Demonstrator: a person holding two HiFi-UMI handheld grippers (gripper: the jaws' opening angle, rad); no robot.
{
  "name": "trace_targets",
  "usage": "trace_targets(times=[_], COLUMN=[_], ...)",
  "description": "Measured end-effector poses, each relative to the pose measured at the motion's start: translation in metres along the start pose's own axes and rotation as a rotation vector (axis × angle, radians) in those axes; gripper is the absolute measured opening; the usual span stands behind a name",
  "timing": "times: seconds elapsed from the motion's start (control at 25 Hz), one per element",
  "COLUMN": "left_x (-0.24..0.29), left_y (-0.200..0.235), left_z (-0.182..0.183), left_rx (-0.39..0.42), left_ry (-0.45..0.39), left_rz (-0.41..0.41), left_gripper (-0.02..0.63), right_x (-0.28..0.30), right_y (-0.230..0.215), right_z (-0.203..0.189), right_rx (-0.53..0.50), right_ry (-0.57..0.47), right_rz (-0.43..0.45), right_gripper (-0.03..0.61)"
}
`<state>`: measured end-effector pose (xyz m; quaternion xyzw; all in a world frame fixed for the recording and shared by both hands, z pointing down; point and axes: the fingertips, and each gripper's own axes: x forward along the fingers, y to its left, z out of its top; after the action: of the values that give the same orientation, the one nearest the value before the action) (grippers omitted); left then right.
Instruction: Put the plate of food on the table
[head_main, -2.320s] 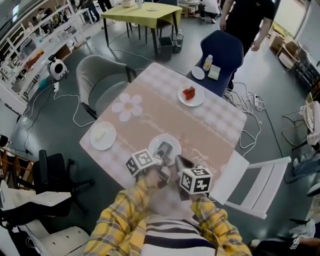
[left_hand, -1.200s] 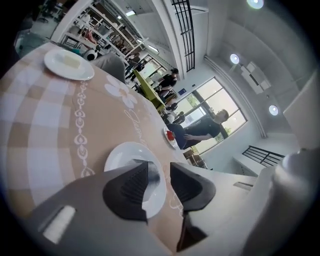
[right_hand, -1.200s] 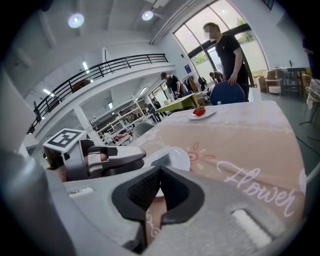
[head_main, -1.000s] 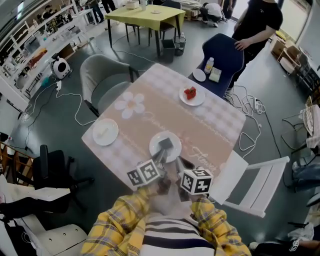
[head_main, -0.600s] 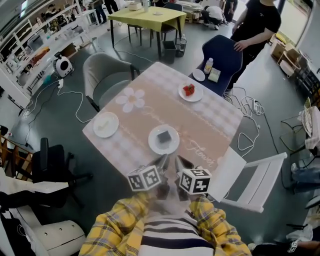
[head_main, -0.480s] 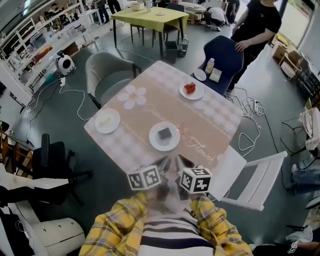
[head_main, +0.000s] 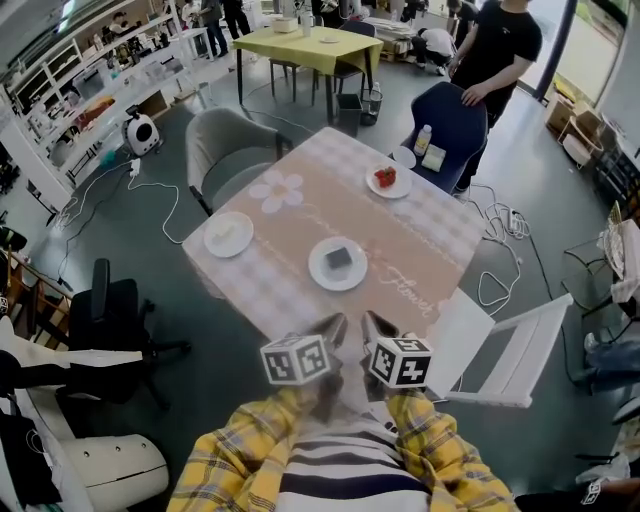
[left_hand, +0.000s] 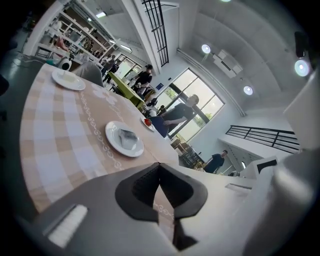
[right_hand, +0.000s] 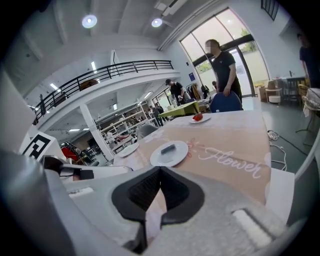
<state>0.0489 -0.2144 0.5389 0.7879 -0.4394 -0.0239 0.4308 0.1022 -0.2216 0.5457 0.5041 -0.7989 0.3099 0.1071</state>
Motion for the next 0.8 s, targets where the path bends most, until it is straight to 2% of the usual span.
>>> trace_targets(times=[0.2,0.44,0.8], left_x=[-0.026,-0.068,-0.099], left_y=[0.008,0.022,0.013], left_z=[-0.004,-0.016,-0.042], left_rx=[0.002,0.019,0.046], left_ry=[-0.005,0.004,0.050], left_rz=[-0.005,0.011,-0.037], left_gripper=[-0.003,-0.003,-0.003], right_x=[-0.011,-0.030,-0.055], right_y=[0.007,0.034,0.065], right_z=[-0.015,-0.034,-0.064], right_rx=[0.013,0.031,0.054], right_ry=[0.005,-0.008,-0.021], right_rz=[-0.023,-0.036,-0.044], right_gripper=[-0.005,-0.005,-0.005])
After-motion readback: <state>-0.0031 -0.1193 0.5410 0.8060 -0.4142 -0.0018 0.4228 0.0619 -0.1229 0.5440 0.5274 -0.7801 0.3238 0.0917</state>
